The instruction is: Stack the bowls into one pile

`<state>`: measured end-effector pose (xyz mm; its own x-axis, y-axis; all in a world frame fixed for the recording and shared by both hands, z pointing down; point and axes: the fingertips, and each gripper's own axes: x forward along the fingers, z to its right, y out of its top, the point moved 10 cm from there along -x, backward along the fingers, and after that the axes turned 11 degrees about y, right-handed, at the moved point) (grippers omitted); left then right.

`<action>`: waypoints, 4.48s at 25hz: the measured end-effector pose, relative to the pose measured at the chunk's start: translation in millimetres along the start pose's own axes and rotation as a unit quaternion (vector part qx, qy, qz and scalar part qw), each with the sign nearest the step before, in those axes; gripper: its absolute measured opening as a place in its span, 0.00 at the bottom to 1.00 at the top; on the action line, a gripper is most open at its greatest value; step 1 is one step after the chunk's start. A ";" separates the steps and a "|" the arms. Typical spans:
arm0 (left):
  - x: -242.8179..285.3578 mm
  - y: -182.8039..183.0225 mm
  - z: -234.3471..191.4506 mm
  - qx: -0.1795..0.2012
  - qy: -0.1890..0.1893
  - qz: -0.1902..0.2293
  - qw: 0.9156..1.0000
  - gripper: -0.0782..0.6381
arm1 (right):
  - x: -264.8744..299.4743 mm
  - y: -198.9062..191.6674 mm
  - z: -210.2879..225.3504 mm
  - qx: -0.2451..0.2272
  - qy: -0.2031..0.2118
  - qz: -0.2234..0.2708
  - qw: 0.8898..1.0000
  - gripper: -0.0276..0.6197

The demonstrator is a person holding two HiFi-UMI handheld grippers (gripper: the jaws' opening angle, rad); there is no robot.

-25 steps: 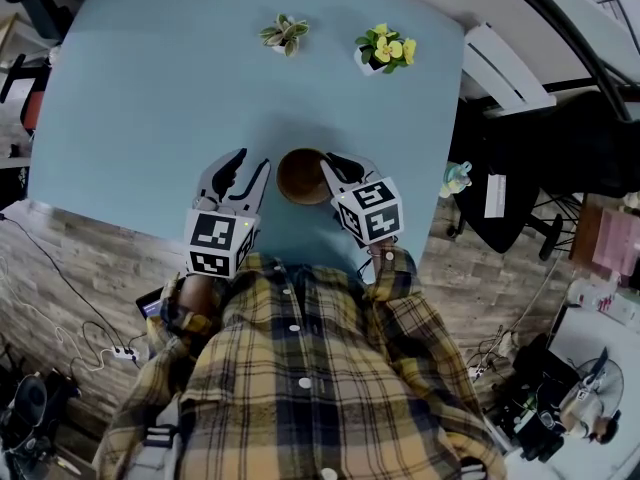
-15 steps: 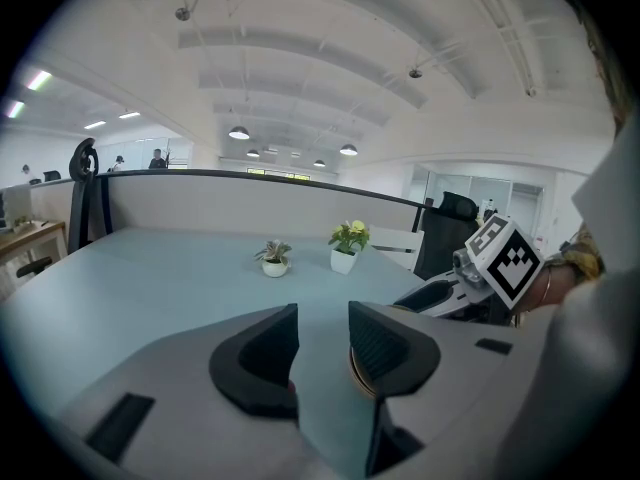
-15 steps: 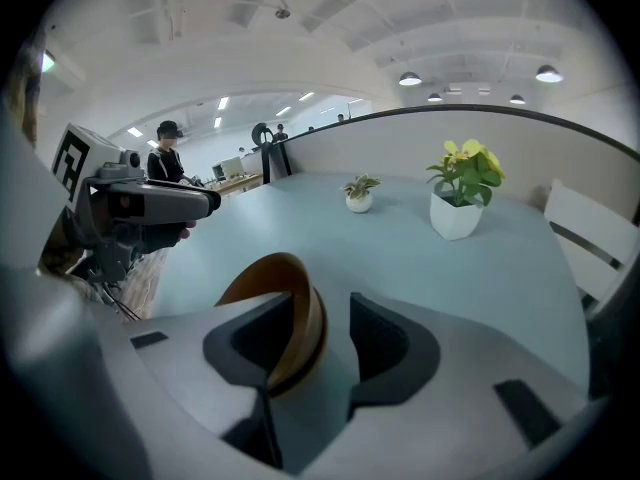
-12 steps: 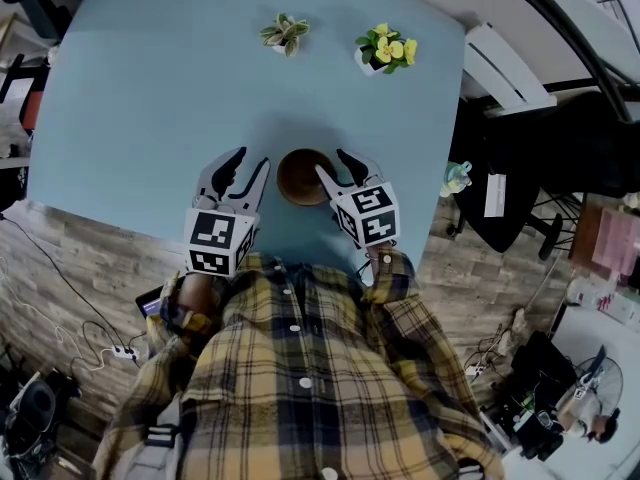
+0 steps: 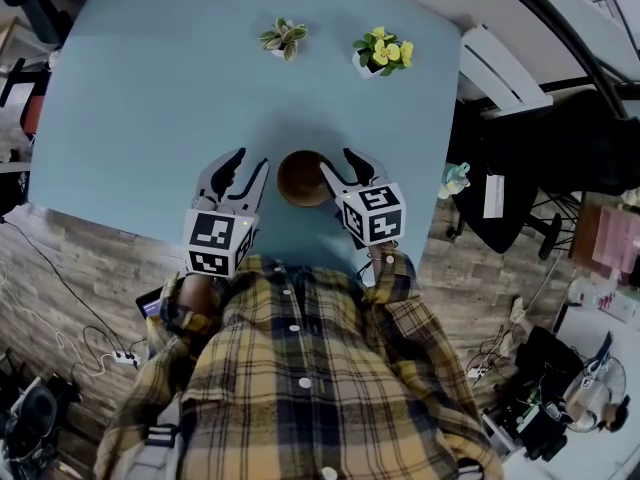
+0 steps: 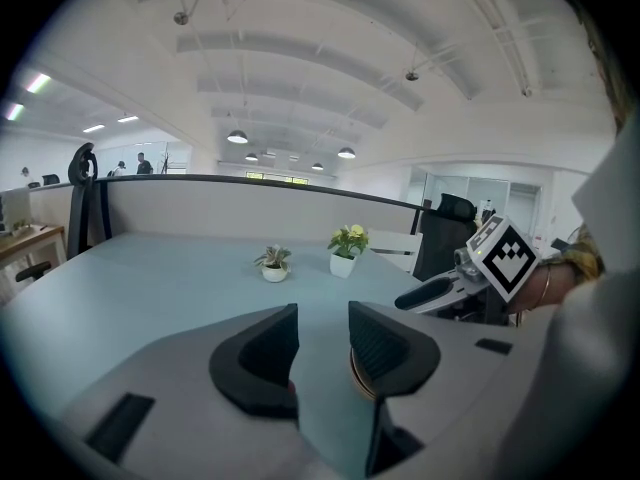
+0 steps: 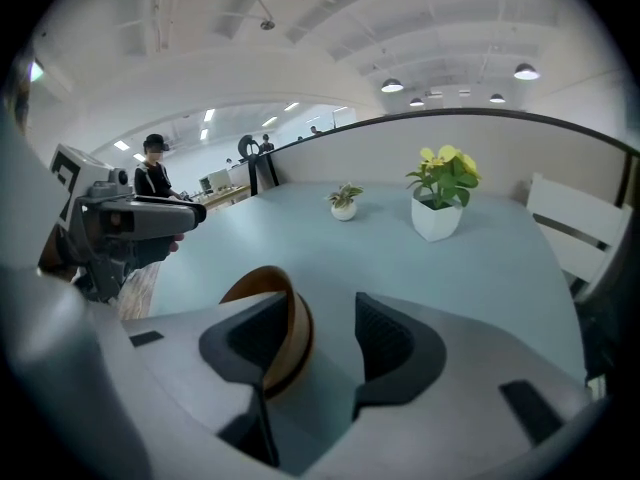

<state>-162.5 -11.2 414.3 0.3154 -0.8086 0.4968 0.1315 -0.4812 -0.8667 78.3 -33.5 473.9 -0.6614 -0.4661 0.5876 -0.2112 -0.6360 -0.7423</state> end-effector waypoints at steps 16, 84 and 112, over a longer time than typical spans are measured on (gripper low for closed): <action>-10.4 2.7 -0.4 0.006 0.001 0.014 1.000 0.31 | 5.5 -7.6 -0.8 0.020 0.004 -0.019 1.000 0.34; -41.8 61.1 49.0 0.039 -0.055 0.092 0.993 0.09 | -175.9 14.1 -31.2 -0.060 -0.158 0.241 0.956 0.05; -34.3 58.1 42.6 0.038 -0.046 0.081 0.995 0.09 | -169.9 13.1 -25.2 -0.049 -0.152 0.235 0.959 0.05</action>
<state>-125.7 3.0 345.0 0.4219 -0.8374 0.3475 0.1426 -0.3173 -0.9376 169.8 52.9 356.2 -0.4631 -0.8544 0.2357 -0.0175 -0.2571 -0.9662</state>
